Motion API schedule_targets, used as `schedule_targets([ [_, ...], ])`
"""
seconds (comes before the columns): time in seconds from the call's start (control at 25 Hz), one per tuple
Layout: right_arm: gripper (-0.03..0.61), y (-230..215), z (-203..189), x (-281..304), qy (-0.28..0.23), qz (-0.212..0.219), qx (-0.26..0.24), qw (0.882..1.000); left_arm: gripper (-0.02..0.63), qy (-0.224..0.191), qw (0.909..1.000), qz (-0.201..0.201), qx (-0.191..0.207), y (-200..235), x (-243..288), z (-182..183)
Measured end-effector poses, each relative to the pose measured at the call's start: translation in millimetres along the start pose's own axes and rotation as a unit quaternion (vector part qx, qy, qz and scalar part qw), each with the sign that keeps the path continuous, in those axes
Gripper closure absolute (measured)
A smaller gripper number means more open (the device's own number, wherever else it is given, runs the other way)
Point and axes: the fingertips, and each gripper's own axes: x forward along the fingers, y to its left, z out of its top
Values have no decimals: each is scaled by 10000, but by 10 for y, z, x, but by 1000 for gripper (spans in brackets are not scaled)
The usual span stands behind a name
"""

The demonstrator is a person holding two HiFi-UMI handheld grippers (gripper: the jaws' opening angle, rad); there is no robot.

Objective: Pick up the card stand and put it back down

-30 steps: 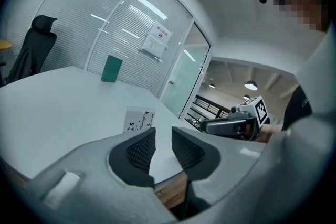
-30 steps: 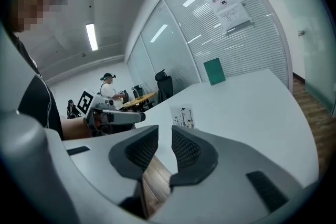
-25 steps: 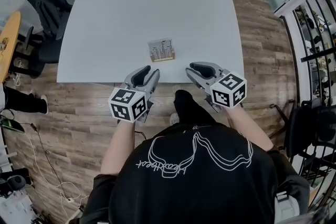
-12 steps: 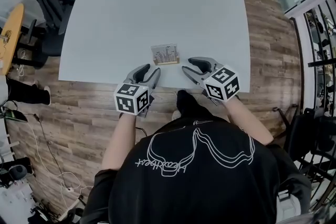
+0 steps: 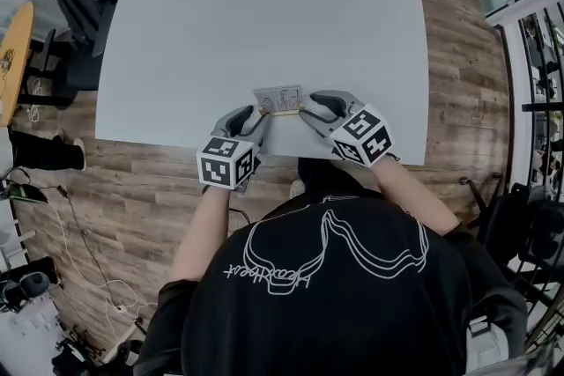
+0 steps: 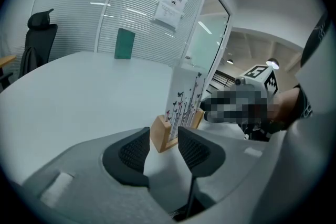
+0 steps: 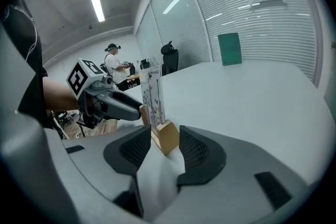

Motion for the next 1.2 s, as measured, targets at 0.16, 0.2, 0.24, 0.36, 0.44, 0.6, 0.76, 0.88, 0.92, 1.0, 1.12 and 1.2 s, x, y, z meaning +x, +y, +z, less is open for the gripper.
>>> schedule_targets([
  [0.16, 402, -6, -13, 98, 82, 16, -95, 9999, 456, 25, 10000, 1, 15, 31, 48, -7],
  [0.2, 403, -3, -23, 118, 117, 23, -132, 9998, 456, 33, 10000, 15, 53, 34, 53, -5],
  [0.24, 407, -5, -32, 134, 147, 33, -146, 9998, 456, 34, 9999, 28, 92, 35, 59, 0],
  [0.36, 419, -31, -22, 157, 161, 60, -124, 9998, 456, 33, 9999, -51, 138, 16, 91, 20],
  [0.44, 422, -34, -13, 168, 158, 64, -179, 9997, 456, 58, 9998, -147, 148, -13, 109, 6],
  [0.6, 443, -24, -17, 170, 151, 104, -257, 9995, 460, 89, 9997, -183, 159, -49, 122, -34],
  [0.76, 446, -31, -15, 172, 144, 113, -267, 9995, 498, 92, 9998, -139, 84, -9, 123, -34],
  [0.88, 446, -28, -14, 172, 126, 107, -248, 9996, 506, 70, 9999, -128, 53, 0, 116, -35],
  [0.92, 448, -26, -12, 175, 122, 105, -242, 9996, 508, 65, 9999, -116, 58, 3, 112, -37],
  [1.0, 448, -28, -17, 171, 119, 105, -240, 9996, 509, 69, 9999, -98, 69, -2, 114, -40],
  [1.12, 449, -34, -25, 165, 139, 113, -283, 9994, 511, 102, 9999, -97, 93, -10, 124, -41],
  [1.2, 449, -35, -21, 175, 159, 115, -317, 9993, 511, 131, 9998, -83, 119, 0, 122, -42],
])
